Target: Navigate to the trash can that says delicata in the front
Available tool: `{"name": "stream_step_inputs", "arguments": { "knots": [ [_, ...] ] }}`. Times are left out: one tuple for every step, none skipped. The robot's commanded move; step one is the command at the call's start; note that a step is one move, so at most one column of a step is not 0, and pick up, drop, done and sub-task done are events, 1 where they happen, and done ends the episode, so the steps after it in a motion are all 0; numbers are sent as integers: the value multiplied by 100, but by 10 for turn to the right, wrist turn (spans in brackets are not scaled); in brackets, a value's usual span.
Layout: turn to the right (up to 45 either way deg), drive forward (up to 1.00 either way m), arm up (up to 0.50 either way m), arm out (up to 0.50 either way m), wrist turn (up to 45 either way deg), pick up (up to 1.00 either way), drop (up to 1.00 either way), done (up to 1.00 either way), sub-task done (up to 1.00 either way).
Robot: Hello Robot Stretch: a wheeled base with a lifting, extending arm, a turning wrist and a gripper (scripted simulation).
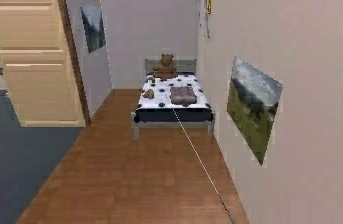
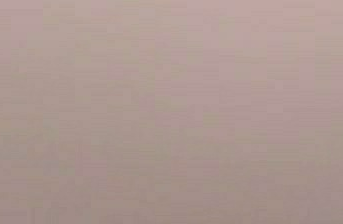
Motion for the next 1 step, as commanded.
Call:
{"name": "stream_step_inputs", "arguments": {
  "knots": [
    [-330,0,0,0,0,0,0,0,0]
  ]
}}
